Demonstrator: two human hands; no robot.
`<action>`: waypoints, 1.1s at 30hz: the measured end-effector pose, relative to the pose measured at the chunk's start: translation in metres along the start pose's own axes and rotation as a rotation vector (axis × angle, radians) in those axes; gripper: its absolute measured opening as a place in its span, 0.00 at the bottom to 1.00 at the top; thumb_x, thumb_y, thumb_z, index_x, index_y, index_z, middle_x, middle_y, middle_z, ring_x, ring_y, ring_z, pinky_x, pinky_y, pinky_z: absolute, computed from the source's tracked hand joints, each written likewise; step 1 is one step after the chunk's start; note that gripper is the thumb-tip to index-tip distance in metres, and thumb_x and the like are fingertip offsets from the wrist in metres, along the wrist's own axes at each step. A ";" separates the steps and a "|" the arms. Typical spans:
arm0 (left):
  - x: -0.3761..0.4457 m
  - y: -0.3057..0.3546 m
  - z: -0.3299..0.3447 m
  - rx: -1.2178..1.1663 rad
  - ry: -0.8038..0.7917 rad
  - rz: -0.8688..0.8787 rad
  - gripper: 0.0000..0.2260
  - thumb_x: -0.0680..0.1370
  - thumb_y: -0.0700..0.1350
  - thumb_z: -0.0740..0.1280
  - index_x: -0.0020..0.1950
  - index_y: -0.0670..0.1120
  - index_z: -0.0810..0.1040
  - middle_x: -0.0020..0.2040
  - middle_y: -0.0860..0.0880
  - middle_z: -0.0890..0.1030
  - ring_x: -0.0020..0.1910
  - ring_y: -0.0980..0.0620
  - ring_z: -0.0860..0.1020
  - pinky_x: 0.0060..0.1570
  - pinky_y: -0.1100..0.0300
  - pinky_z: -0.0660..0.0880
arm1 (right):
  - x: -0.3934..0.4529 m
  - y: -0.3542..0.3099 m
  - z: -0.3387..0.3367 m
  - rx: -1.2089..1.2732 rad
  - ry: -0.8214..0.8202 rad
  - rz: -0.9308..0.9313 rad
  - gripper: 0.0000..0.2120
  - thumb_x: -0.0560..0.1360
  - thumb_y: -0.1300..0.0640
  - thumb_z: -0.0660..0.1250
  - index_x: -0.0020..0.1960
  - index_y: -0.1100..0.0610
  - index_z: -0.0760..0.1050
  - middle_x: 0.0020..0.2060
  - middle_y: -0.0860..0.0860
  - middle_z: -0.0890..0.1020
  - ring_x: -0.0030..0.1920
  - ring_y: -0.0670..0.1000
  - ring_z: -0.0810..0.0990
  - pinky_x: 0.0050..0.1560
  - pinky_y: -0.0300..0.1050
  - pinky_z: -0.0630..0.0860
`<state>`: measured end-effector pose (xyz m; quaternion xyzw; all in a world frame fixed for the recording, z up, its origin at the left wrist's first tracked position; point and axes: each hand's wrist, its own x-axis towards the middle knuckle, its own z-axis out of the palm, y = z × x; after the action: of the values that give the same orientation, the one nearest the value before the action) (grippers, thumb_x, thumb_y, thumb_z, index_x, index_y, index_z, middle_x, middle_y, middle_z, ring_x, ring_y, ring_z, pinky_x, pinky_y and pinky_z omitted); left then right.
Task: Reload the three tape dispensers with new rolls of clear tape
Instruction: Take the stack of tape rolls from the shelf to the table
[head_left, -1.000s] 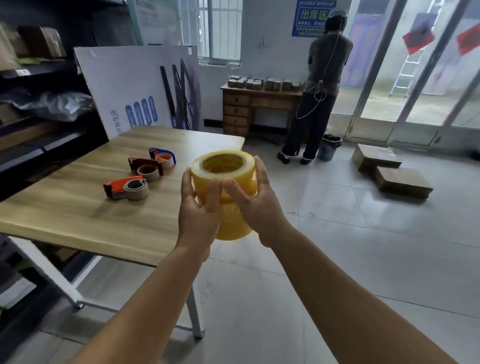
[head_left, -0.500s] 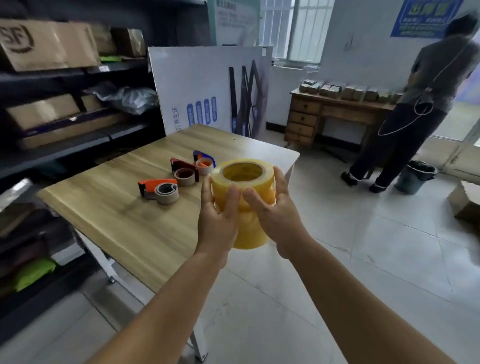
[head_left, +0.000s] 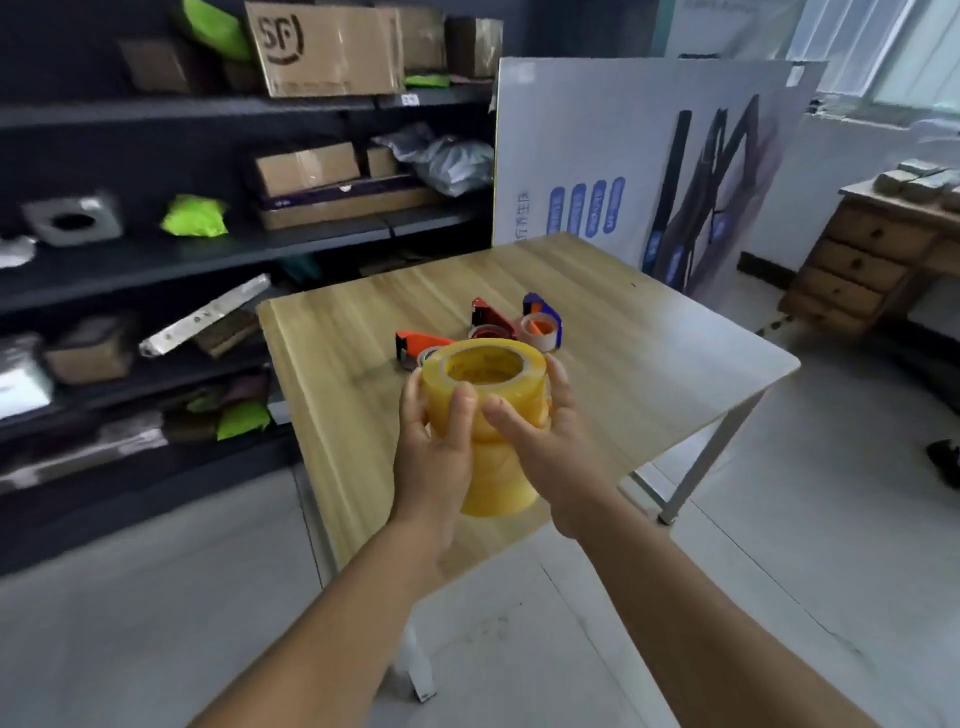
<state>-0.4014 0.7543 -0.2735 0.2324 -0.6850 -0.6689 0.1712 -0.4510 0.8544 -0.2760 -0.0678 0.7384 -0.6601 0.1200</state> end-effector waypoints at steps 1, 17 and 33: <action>0.010 -0.004 -0.001 0.013 0.028 -0.004 0.27 0.76 0.65 0.58 0.73 0.65 0.55 0.69 0.54 0.69 0.62 0.50 0.72 0.58 0.49 0.73 | 0.011 0.002 0.004 0.000 -0.024 -0.002 0.35 0.68 0.40 0.73 0.68 0.30 0.57 0.57 0.40 0.76 0.58 0.49 0.76 0.58 0.53 0.74; 0.143 -0.047 -0.012 -0.046 0.295 -0.127 0.34 0.67 0.71 0.60 0.71 0.65 0.58 0.68 0.53 0.72 0.62 0.49 0.74 0.60 0.43 0.74 | 0.152 0.021 0.072 0.000 -0.250 0.156 0.36 0.67 0.32 0.68 0.70 0.32 0.57 0.66 0.45 0.71 0.66 0.53 0.72 0.66 0.58 0.69; 0.230 -0.084 -0.038 -0.087 0.607 -0.248 0.31 0.67 0.65 0.60 0.69 0.60 0.61 0.65 0.52 0.73 0.62 0.49 0.74 0.62 0.43 0.72 | 0.259 0.051 0.143 -0.070 -0.605 0.235 0.35 0.76 0.46 0.66 0.76 0.37 0.51 0.74 0.46 0.62 0.72 0.50 0.63 0.64 0.45 0.63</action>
<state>-0.5653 0.5970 -0.3732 0.4953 -0.5400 -0.6135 0.2945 -0.6594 0.6561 -0.3638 -0.1793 0.6944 -0.5656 0.4072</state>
